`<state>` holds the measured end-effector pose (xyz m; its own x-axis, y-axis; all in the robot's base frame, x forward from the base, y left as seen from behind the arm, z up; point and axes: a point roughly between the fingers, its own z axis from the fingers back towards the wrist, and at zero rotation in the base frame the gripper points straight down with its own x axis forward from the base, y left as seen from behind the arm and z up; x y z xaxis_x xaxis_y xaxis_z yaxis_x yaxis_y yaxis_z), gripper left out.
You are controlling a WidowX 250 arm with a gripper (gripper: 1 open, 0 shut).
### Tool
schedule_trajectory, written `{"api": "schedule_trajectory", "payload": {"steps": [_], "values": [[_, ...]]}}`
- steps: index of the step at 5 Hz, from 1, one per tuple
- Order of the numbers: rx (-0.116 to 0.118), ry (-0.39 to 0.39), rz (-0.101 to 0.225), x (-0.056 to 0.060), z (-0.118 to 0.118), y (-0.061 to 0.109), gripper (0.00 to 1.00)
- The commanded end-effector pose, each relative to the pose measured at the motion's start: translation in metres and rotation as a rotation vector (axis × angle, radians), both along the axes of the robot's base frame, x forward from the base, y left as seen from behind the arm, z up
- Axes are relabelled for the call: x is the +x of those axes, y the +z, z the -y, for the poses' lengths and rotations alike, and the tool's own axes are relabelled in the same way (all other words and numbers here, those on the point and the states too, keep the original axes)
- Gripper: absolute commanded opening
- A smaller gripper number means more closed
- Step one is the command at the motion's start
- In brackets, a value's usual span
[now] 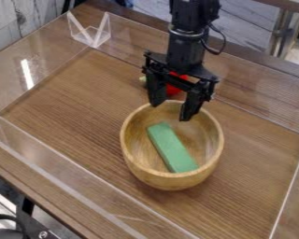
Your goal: Move the red fruit to the left
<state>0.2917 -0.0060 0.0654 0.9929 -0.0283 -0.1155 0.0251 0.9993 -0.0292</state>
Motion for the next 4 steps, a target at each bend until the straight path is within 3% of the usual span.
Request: {"api": "schedule_trajectory", "payload": {"steps": [1,2,3,4], "values": [[-0.005,-0.026,0.004,-0.001,0.008,-0.003,1.00],[-0.005,0.011,0.003,0.000,0.004,-0.001,0.00],[-0.007,0.046,0.005,0.000,0.000,0.002,0.00],[-0.019,0.043,0.020,-0.008,-0.011,0.011,0.00]]}}
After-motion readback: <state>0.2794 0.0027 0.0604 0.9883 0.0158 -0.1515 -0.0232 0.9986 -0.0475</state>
